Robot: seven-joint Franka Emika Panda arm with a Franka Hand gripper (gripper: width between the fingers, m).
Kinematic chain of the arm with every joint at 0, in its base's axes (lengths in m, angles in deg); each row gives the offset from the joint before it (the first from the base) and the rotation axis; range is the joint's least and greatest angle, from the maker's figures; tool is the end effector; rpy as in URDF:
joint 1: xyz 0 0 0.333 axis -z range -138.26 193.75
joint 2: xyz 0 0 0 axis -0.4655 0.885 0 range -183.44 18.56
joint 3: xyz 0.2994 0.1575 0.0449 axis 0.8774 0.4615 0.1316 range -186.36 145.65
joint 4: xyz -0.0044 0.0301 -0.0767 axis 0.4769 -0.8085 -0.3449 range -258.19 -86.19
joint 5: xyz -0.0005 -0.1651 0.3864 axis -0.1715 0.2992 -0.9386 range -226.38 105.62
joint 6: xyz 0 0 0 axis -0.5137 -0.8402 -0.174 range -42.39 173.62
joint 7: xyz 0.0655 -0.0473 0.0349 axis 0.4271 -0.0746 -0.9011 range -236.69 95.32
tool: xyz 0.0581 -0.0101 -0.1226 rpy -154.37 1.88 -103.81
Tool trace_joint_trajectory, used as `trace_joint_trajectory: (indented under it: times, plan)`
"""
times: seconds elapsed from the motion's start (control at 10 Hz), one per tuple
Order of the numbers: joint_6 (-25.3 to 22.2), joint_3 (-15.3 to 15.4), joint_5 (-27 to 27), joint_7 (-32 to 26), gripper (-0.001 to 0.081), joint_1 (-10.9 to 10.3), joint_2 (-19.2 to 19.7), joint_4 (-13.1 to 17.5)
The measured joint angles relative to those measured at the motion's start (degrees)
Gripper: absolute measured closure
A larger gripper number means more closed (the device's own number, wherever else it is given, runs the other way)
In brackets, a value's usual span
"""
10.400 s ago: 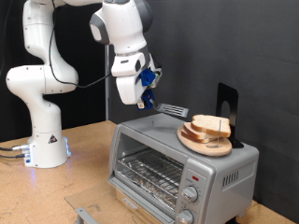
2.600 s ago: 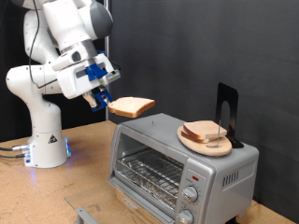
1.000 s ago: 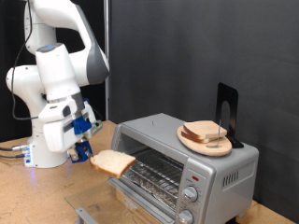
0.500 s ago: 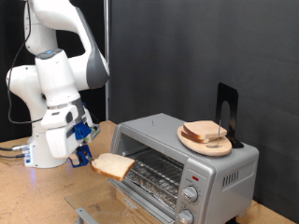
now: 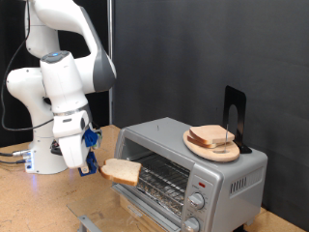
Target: Make a piece of toast with the oven
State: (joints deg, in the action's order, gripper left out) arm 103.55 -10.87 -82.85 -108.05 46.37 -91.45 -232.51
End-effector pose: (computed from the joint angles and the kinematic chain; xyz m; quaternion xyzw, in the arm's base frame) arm 0.4410 -0.0708 0.2820 -0.9902 -0.0876 -0.0706 0.0829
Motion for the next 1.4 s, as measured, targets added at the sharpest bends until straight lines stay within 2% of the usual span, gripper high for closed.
trace_joint_trajectory:
  times: [0.3, 0.8, 1.0, 1.4]
  plan:
    - [-0.4, 2.2, 8.9, 7.3, 0.0406, -0.1, 3.2, 2.7]
    - [-0.2, 8.3, 23.7, 20.1, 0.0406, -0.5, 3.8, 5.2]
    - [-0.4, 10.1, 25.1, 23.8, 0.0406, -0.7, 4.4, 5.9]
    - [-3.0, 10.0, 24.3, 22.9, 0.0406, -0.5, 4.0, 4.5]
